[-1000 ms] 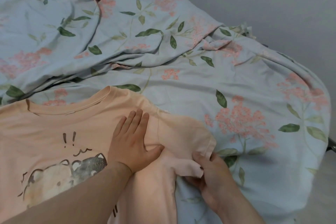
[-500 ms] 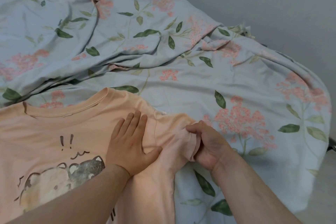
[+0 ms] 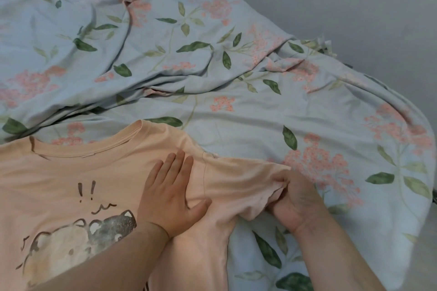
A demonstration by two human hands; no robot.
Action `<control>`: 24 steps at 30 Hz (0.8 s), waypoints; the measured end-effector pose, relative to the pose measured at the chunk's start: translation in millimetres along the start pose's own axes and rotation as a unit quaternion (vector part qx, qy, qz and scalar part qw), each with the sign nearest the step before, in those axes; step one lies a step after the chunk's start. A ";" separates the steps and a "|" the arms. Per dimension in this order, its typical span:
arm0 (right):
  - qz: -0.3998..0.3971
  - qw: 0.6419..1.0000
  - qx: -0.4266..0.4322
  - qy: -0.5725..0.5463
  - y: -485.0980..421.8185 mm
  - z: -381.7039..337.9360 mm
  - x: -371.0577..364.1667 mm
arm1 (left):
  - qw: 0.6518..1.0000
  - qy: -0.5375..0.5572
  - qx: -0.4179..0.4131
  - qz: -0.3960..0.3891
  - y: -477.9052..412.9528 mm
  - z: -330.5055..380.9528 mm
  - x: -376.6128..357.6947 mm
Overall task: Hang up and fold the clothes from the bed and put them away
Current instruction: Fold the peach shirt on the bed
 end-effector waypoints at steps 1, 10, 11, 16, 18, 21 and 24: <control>0.010 0.999 -0.001 0.045 0.2 -2.0 -2.3 | 1.000 0.000 0.000 -0.001 -0.6 -0.2 -0.2; 0.071 0.987 0.067 0.124 -6.7 -29.2 -23.1 | 1.000 -0.002 -0.001 0.002 -1.2 -1.9 -3.6; 0.068 0.990 0.051 0.110 2.2 -24.7 -20.9 | 1.000 -0.001 -0.002 0.001 -1.3 -1.5 -3.4; 0.055 0.977 -0.004 0.207 52.1 22.1 7.4 | 1.000 0.007 0.002 0.006 -1.9 -1.2 -2.4; 0.032 0.959 -0.006 0.282 59.7 39.4 8.4 | 1.000 0.005 0.002 0.011 -1.8 -1.4 -3.3; 0.042 0.963 0.052 0.261 58.7 46.1 6.6 | 1.000 0.005 0.003 0.019 -1.2 -0.8 -2.1; 0.061 0.967 0.115 0.218 53.9 33.6 9.1 | 1.000 0.003 -0.003 0.030 -0.5 -1.6 -0.8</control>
Point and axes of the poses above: each hand's wrist, its own y-axis away from the middle knuckle, its own x-axis out of the back of the hand, z = x × y, the point moved 4 cm from there along -y, towards the middle knuckle, and after that the axes turned 2 degrees about -y, right-handed, at the moved point
